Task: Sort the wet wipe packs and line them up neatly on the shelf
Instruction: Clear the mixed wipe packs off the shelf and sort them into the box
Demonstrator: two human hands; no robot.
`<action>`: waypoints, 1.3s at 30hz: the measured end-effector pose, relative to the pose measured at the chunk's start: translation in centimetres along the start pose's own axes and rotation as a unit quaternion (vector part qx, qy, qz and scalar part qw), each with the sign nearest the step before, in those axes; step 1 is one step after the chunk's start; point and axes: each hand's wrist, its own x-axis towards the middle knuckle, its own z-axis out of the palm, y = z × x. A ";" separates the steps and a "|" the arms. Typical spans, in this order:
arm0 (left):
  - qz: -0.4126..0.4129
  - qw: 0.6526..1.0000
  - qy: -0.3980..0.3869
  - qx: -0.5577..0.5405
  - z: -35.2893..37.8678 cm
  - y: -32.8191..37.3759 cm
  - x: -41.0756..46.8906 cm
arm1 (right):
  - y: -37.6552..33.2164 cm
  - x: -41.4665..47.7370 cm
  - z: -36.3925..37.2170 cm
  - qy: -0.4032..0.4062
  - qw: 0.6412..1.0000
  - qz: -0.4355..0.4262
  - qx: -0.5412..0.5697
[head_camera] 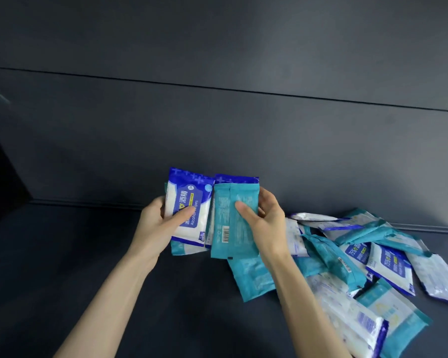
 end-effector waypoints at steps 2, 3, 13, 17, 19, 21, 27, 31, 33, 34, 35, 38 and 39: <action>-0.011 0.999 -0.030 -0.041 -1.3 0.3 -1.7 | -0.6 -2.0 0.7 0.000 1.000 0.024 0.018; -0.015 0.997 -0.045 -0.061 -1.8 0.4 -2.6 | -0.8 -2.9 1.0 -0.005 0.999 0.031 0.020; -0.006 0.972 -0.234 -0.006 -7.7 -0.6 -10.4 | -0.3 -16.8 5.0 0.078 0.993 0.035 0.076; -0.017 0.958 -0.285 -0.004 -7.9 -1.5 -14.2 | -0.8 -23.6 4.7 0.170 0.984 0.019 0.050; -0.028 0.945 -0.327 -0.006 -7.5 -1.9 -16.3 | -1.3 -27.0 3.9 0.205 0.978 0.020 0.039; -0.045 0.923 -0.382 -0.002 -6.6 -2.4 -18.6 | -1.3 -30.5 2.9 0.246 0.969 0.023 0.024; -0.082 0.879 -0.469 0.016 -3.2 -4.7 -26.7 | -0.5 -40.8 -0.5 0.371 0.928 0.029 0.010; -0.102 0.844 -0.526 0.016 -0.6 -6.1 -33.5 | -0.3 -48.4 -3.4 0.439 0.898 0.034 -0.001; -0.118 0.831 -0.543 0.011 0.5 -6.9 -37.2 | -0.2 -52.5 -4.8 0.473 0.880 0.042 -0.013; -0.126 0.822 -0.555 0.013 1.2 -7.5 -39.4 | -0.1 -54.9 -5.7 0.493 0.868 0.050 -0.021; -0.133 0.812 -0.567 0.018 1.9 -8.0 -41.7 | 0.2 -57.3 -6.6 0.514 0.855 0.061 -0.028; -0.143 0.788 -0.598 0.040 3.5 -9.4 -48.0 | 0.7 -63.8 -9.1 0.561 0.822 0.088 -0.045; -0.142 0.779 -0.608 0.050 4.1 -9.9 -50.0 | 0.8 -65.8 -9.9 0.574 0.813 0.091 -0.044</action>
